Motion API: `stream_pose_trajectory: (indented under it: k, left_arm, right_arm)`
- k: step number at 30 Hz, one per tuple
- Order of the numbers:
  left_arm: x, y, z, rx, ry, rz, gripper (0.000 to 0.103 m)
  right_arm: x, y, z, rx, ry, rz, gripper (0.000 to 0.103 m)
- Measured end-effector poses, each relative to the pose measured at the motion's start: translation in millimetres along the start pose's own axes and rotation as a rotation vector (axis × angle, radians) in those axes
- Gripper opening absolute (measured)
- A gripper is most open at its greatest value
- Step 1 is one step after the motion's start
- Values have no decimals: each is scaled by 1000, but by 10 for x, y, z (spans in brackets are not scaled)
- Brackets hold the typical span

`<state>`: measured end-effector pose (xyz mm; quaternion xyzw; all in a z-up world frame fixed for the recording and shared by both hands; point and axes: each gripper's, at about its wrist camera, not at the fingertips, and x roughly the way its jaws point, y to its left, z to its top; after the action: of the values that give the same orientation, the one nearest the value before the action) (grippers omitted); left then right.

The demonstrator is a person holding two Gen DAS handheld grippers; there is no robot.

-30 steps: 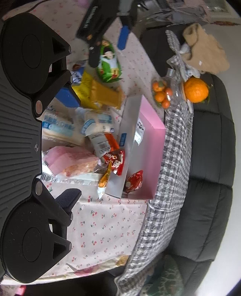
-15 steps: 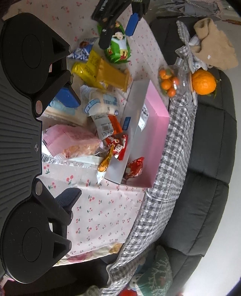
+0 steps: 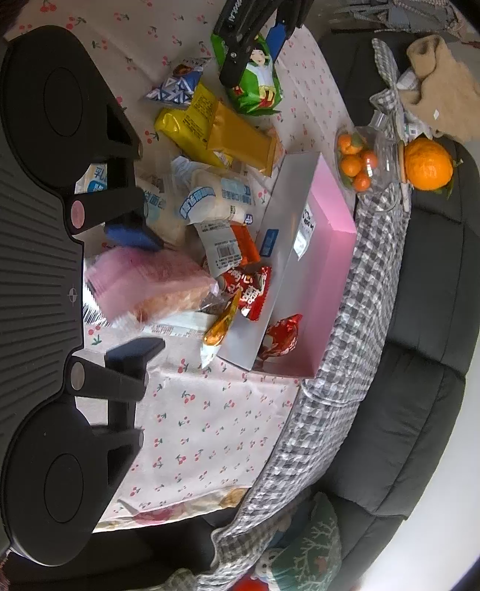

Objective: Organize snacks
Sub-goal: 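Grasp the green biscuit packet with the left gripper while the right gripper grasps the pink wafer packet, then carry both packets into the pink box and open both grippers to release them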

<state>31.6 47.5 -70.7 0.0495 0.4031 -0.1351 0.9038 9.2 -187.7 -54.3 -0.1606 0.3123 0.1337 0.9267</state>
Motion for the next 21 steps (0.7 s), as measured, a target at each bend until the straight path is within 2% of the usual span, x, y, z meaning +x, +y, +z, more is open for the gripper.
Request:
stream_pose_trajectory:
  k: [2,4,5,12,21]
  left_arm:
    - [-11,18,8,-8,4,2,55]
    - [-27,37,17,-21,6,-9,45]
    - [-31,40,20,-24,6,-10,43]
    - [-63,67,60,-59,14,-23,42]
    - [-251,90,170,-91,-44,-35,42]
  right_arm:
    - [-6,14,4,-8,-5,7,38]
    - [-14,23,12,-13,-12,12,37]
    - [-22,29,19,-15,-18,12,36]
    - [-145,-7,87,0,-77,14,36]
    - [-244,-75,178,38,-115,17,36]
